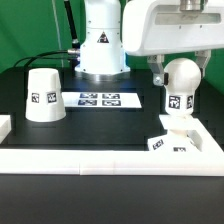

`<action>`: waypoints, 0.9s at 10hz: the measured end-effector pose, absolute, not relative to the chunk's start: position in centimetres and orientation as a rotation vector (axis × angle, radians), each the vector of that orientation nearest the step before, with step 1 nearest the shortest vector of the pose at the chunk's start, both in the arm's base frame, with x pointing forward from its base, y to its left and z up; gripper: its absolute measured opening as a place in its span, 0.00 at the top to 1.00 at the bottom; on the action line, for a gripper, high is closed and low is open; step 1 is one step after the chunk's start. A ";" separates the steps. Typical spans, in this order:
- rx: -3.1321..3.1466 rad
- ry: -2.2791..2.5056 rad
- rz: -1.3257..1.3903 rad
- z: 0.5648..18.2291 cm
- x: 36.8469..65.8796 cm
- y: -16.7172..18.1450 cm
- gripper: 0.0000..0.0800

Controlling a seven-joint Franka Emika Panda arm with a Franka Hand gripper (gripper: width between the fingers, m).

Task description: Assemble lamp

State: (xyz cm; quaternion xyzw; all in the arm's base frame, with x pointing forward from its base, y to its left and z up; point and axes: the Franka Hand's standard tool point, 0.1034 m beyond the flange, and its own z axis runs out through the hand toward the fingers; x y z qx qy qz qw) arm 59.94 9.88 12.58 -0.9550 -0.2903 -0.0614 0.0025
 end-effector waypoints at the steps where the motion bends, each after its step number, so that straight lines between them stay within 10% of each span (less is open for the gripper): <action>1: -2.995 -0.910 -0.192 12.6 59.9 9.9 0.28; 9: -3.089 -0.277 -0.190 12.7 60.1 10.2 0.28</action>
Offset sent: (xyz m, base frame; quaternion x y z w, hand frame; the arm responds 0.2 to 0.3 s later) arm 0.0000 0.0000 0.0000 0.0000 0.0000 0.0000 1.0000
